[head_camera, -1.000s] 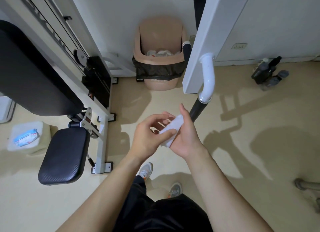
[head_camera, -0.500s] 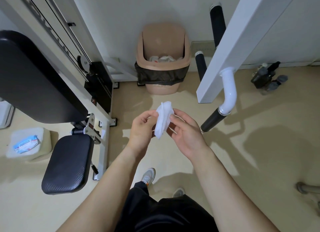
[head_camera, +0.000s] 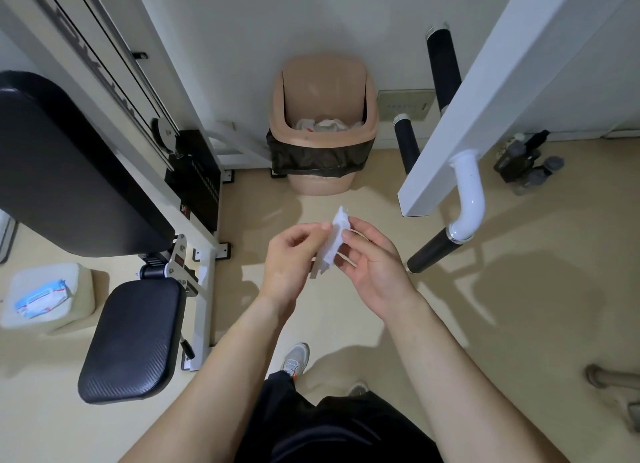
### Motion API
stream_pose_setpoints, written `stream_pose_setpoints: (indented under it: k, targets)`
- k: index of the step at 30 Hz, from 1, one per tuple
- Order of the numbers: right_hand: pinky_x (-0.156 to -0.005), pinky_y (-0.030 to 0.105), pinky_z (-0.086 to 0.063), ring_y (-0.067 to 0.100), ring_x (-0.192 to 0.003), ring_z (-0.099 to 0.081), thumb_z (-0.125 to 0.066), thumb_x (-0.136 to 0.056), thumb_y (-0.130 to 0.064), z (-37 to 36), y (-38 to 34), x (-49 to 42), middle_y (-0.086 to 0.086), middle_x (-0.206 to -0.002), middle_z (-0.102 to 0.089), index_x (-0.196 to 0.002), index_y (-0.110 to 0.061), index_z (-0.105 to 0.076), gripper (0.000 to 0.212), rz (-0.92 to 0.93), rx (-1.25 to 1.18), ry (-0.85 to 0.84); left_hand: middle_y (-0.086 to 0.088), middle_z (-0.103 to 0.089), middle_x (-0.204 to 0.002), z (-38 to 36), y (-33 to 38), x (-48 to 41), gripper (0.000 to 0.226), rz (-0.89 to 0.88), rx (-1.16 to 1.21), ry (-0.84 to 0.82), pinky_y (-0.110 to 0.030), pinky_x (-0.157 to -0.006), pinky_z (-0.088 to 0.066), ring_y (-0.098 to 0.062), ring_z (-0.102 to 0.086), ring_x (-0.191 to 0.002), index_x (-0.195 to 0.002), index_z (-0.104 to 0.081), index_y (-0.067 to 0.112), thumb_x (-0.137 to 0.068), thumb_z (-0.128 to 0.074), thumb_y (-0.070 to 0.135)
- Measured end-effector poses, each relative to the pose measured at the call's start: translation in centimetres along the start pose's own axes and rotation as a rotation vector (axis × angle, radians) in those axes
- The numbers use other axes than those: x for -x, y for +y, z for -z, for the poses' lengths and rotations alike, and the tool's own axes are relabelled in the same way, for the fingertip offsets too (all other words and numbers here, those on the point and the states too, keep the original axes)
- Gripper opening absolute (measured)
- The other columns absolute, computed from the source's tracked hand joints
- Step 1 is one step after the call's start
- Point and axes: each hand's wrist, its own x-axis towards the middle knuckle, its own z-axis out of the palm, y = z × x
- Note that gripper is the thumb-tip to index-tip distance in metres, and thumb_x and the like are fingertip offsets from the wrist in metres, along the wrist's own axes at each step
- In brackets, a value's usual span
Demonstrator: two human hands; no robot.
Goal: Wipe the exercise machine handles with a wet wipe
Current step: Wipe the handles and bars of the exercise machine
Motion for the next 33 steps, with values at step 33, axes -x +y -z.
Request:
stream_pose_setpoints:
  k: [33]
  targets:
    - [-0.085,0.034,-0.040,0.016,-0.096,-0.060,-0.073,-0.076,-0.021,-2.2,-0.3,-5.3,0.003,-0.101,-0.066,-0.105,0.000,-0.065,0.037,0.148,0.581,-0.179,-0.010,-0.066,-0.083,7.0,7.5,-8.7,0.008,-0.205,-0.372,-0.429,-0.036,-0.080,-0.050,-0.020,-0.061,-0.079,-0.089,-0.073,0.014,-0.084,-0.078,0.015]
